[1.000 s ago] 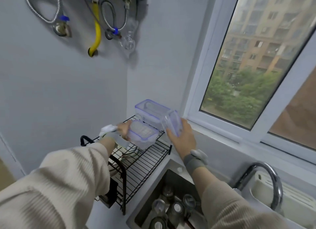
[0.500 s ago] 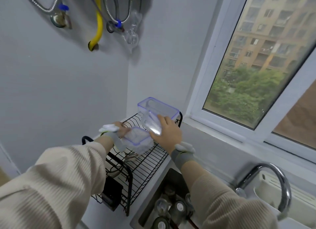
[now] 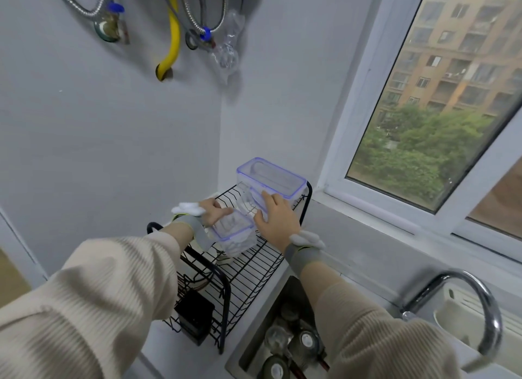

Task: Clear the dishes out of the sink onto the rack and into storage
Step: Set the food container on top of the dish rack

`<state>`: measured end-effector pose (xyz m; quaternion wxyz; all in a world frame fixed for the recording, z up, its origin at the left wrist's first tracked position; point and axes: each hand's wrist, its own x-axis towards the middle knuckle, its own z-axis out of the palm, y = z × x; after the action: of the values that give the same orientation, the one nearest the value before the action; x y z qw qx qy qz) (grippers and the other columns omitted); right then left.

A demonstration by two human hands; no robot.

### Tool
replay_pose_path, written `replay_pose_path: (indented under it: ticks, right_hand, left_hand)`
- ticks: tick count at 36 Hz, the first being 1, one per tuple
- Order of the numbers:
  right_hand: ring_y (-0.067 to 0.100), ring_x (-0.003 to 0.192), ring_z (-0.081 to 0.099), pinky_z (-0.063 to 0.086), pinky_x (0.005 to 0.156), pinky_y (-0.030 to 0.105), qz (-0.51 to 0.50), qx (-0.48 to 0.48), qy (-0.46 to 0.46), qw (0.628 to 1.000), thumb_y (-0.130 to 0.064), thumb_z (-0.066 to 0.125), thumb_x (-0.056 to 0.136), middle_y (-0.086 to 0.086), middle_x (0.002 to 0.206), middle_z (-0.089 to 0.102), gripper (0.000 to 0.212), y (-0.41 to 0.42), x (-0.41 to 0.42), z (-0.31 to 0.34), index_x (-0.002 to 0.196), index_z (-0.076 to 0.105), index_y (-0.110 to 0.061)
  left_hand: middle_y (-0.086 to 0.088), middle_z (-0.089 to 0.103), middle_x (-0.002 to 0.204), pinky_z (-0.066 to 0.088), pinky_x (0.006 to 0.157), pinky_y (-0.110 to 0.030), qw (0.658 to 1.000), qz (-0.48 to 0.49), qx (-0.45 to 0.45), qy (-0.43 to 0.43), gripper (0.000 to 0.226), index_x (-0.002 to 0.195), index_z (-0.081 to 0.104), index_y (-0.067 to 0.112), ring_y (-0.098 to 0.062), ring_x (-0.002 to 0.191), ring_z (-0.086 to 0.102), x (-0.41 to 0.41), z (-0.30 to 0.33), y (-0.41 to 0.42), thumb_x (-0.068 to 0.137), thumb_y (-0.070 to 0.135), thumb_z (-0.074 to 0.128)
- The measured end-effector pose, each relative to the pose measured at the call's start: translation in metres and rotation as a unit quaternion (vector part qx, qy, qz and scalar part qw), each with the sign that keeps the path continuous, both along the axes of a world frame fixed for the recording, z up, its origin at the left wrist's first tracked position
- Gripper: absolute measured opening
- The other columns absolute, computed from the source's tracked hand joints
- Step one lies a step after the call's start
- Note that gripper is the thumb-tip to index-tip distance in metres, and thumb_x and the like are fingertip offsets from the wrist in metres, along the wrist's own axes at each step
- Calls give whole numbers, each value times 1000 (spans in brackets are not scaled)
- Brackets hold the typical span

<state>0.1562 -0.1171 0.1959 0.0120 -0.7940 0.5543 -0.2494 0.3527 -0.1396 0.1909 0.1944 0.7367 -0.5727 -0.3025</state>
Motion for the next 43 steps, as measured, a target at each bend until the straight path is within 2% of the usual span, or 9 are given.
replay_pose_path:
  ticks: [5, 11, 15, 20, 23, 33, 35, 38, 43]
  right_hand:
    - [29, 119, 46, 40, 98, 36, 21, 66, -66, 995, -29, 54, 94, 10, 131, 52, 51, -2, 3, 6, 140, 45, -10]
    - [19, 128, 47, 31, 104, 19, 41, 188, -290, 938, -21, 54, 96, 7, 136, 55, 39, 1, 10, 11, 132, 57, -10]
    - [18, 135, 42, 25, 118, 39, 43, 311, -355, 881, -20, 34, 101, 2, 145, 48, 42, -1, 4, 20, 138, 52, -16]
    - [15, 123, 41, 32, 105, 36, 25, 373, -379, 846, -29, 43, 101, 2, 141, 44, 42, -5, -2, 21, 141, 45, -15]
    - [16, 115, 41, 37, 98, 39, -9, 379, -385, 841, -38, 56, 94, 2, 128, 46, 46, -8, -7, 16, 134, 46, -16]
    - [18, 109, 44, 37, 88, 32, -27, 364, -391, 845, -35, 70, 85, 6, 127, 46, 64, -17, -12, 18, 137, 42, -12]
    - [21, 109, 49, 42, 84, 32, -28, 401, -385, 831, -37, 69, 85, 8, 130, 49, 67, -19, -11, 21, 139, 42, -9]
    - [29, 117, 54, 49, 94, 43, -34, 457, -375, 806, -41, 66, 86, 16, 135, 52, 69, -21, -11, 27, 141, 41, -8]
    - [30, 122, 47, 42, 105, 47, -45, 458, -353, 815, -40, 63, 87, 10, 137, 46, 65, -21, -12, 31, 141, 41, -12]
  left_hand:
    - [-2, 47, 74, 30, 54, -28, 998, -34, 42, 14, 43, 71, 47, 15, -18, 68, 44, -8, 13, 1, 84, 51, 68]
    - [-11, 55, 97, 37, 76, -28, 996, -64, 58, 30, 15, 96, 60, 3, -22, 88, 49, -17, 17, -4, 91, 17, 58]
    - [-27, 53, 113, 35, 60, -20, 987, -101, 126, -3, 13, 95, 54, 4, -19, 84, 43, -22, 29, -5, 93, -2, 43]
    - [-10, 50, 92, 36, 74, -29, 988, -95, 120, -16, 11, 97, 49, 6, -25, 88, 43, -19, 31, 0, 97, 16, 47]
    - [-5, 40, 78, 33, 57, -24, 983, -90, 154, 38, 9, 99, 45, 5, -19, 63, 36, -18, 27, -4, 99, 14, 46]
    - [-3, 73, 82, 56, 57, -28, 943, -71, 277, 169, 37, 98, 65, 11, -19, 70, 71, 2, 17, -14, 78, 42, 75]
    - [4, 65, 101, 57, 73, -29, 952, -70, 253, 157, 49, 108, 62, 15, -10, 97, 65, 4, 24, -10, 76, 49, 76]
    - [7, 67, 91, 53, 63, -21, 976, -56, 178, 109, 54, 96, 62, 15, -7, 81, 66, 9, 34, -11, 67, 57, 79]
    - [-3, 58, 109, 43, 85, -28, 998, -26, 18, 56, 63, 112, 64, 13, -20, 99, 54, 22, 40, -23, 68, 54, 81]
